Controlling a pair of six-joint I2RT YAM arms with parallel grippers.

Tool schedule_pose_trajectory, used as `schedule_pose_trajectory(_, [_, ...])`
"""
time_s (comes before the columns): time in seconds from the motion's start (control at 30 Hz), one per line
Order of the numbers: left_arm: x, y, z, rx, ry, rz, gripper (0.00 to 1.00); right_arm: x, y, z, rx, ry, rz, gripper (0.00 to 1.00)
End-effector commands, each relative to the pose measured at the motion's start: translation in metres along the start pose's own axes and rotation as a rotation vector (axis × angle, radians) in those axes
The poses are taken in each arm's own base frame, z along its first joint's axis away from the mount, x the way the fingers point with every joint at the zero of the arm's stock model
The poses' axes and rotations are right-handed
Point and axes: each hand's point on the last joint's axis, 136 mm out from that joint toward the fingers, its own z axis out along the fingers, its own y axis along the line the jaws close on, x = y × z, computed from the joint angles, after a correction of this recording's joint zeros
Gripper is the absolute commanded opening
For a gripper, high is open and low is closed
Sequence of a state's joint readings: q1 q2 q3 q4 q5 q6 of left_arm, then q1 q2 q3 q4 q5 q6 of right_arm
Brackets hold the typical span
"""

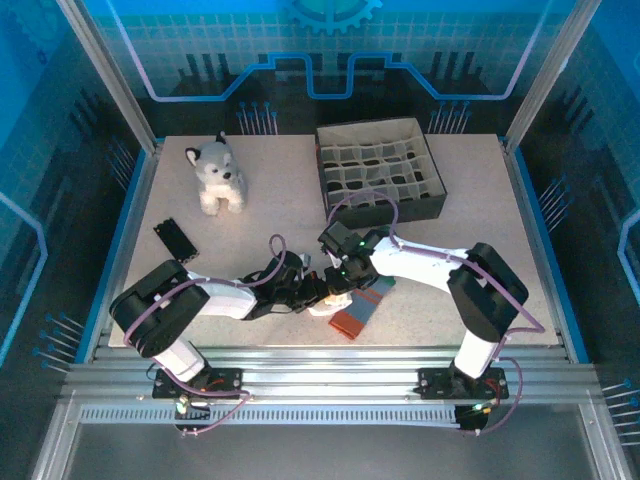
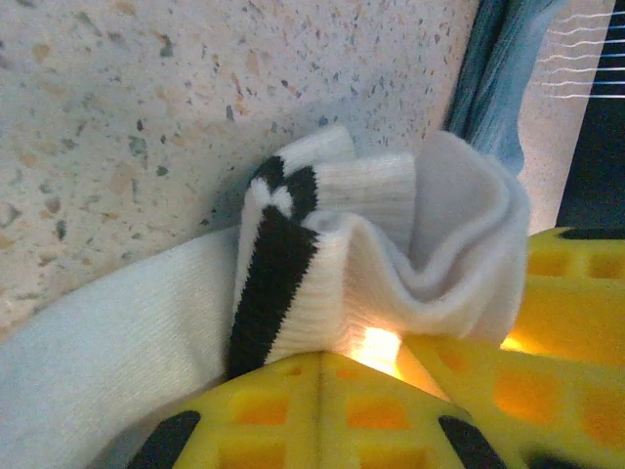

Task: Roll the socks

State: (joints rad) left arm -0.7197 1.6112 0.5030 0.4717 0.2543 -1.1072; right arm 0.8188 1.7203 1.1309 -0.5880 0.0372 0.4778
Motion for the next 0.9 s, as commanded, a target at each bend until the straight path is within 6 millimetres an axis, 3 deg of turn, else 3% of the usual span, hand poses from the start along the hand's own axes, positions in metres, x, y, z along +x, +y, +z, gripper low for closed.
schedule_pose_trajectory(0.0, [0.015,0.050,0.002,-0.191,0.038,-0.015,0.00,-0.012,0.013,-0.024,-0.120,-0.062,0.052,0.32])
schedule_pose_trajectory(0.17, [0.016,0.056,0.006,-0.206,0.044,-0.026,0.00,-0.014,0.009,-0.037,-0.234,-0.106,0.140,0.37])
schedule_pose_trajectory(0.43, [0.016,0.058,0.008,-0.211,0.047,-0.031,0.00,0.006,-0.052,-0.028,-0.149,-0.110,0.340,0.32])
schedule_pose_trajectory(0.53, [0.016,0.058,0.008,-0.211,0.050,-0.032,0.00,0.006,-0.064,-0.022,-0.105,-0.108,0.361,0.28])
schedule_pose_trajectory(0.57, [0.016,0.058,0.009,-0.213,0.050,-0.032,0.00,0.016,-0.069,-0.013,-0.084,-0.081,0.364,0.26])
schedule_pose_trajectory(0.83, [0.016,0.058,0.008,-0.210,0.049,-0.031,0.00,0.022,-0.062,0.018,-0.064,-0.017,0.294,0.24])
schedule_pose_trajectory(0.87, [0.016,0.057,0.008,-0.209,0.050,-0.031,0.00,0.015,-0.059,0.018,-0.076,-0.027,0.282,0.24])
